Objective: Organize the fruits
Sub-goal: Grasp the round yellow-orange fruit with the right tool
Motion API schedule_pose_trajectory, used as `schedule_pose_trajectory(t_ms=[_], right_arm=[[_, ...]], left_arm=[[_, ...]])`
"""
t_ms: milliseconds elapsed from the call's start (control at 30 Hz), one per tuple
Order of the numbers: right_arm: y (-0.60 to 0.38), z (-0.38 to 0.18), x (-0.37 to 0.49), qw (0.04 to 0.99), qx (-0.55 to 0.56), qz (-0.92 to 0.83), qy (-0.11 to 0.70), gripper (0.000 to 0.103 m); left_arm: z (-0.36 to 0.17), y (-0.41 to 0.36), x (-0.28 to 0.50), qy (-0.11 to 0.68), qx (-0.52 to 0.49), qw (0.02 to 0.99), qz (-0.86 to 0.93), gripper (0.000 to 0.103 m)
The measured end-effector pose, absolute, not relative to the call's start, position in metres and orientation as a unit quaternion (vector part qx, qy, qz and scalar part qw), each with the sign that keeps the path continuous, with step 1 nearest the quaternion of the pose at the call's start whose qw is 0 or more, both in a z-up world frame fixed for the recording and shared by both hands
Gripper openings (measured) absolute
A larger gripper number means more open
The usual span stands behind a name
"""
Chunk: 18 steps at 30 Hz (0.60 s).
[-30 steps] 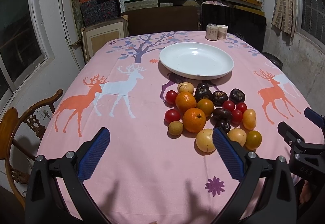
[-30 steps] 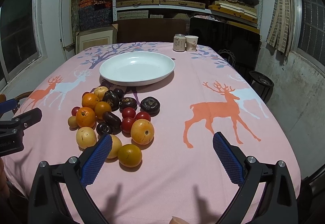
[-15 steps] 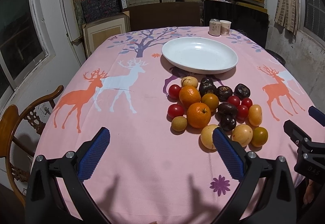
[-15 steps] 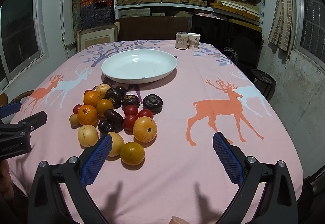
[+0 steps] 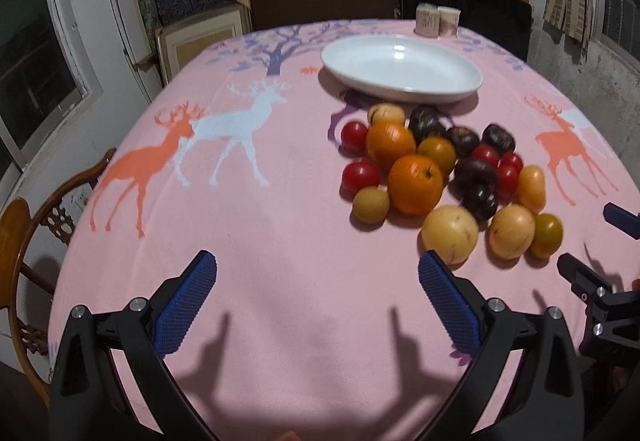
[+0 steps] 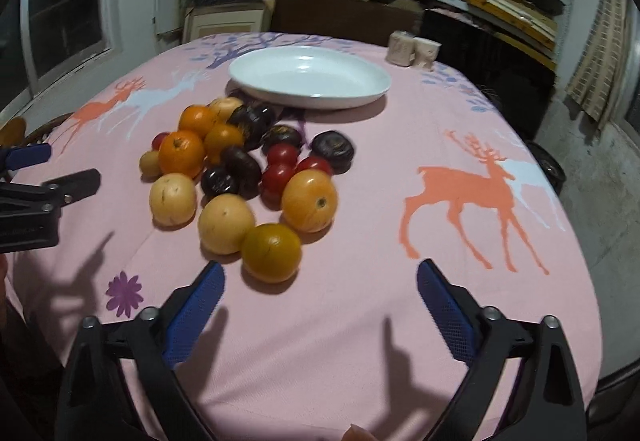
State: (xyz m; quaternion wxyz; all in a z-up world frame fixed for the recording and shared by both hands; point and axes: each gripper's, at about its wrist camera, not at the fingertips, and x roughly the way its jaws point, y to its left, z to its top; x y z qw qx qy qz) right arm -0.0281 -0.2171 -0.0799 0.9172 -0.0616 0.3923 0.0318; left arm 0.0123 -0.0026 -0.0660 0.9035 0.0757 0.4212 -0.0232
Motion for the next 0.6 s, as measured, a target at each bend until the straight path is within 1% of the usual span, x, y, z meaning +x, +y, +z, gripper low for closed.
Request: schedule_pose_trajectory(t_ms=[33, 100, 167, 200, 233, 300, 433, 600], right_arm=[[-0.214, -0.082, -0.026, 0.916, -0.061, 0.042, 0.395, 0.081], [-0.209, -0.087, -0.021, 0.913, -0.069, 0.049, 0.400, 0.075], [-0.205, -0.090, -0.014, 0.911, -0.069, 0.059, 0.402, 0.063], [-0.205, -0.092, -0.011, 0.909, -0.065, 0.064, 0.406, 0.052], [-0.204, -0.094, -0.007, 0.906, -0.060, 0.073, 0.413, 0.045], [-0.203, -0.096, -0.004, 0.904, -0.049, 0.085, 0.416, 0.039], [-0.196, -0.101, 0.000, 0.903, -0.061, 0.084, 0.417, 0.038], [-0.203, -0.098, -0.004, 0.905, -0.049, 0.088, 0.412, 0.038]], left_arm=[[-0.071, -0.002, 0.014, 0.427, 0.074, 0.901, -0.022, 0.099], [-0.076, 0.000, 0.017, 0.432, 0.072, 0.899, -0.023, 0.099], [-0.077, 0.000, 0.018, 0.429, 0.072, 0.900, -0.023, 0.099], [-0.077, 0.000, 0.019, 0.428, 0.073, 0.901, -0.022, 0.099], [-0.078, 0.000, 0.019, 0.428, 0.073, 0.901, -0.021, 0.099], [-0.080, 0.001, 0.020, 0.429, 0.073, 0.900, -0.022, 0.099], [-0.082, -0.003, 0.020, 0.434, 0.077, 0.897, -0.026, 0.099], [-0.082, -0.014, 0.017, 0.432, 0.088, 0.897, -0.042, 0.099]])
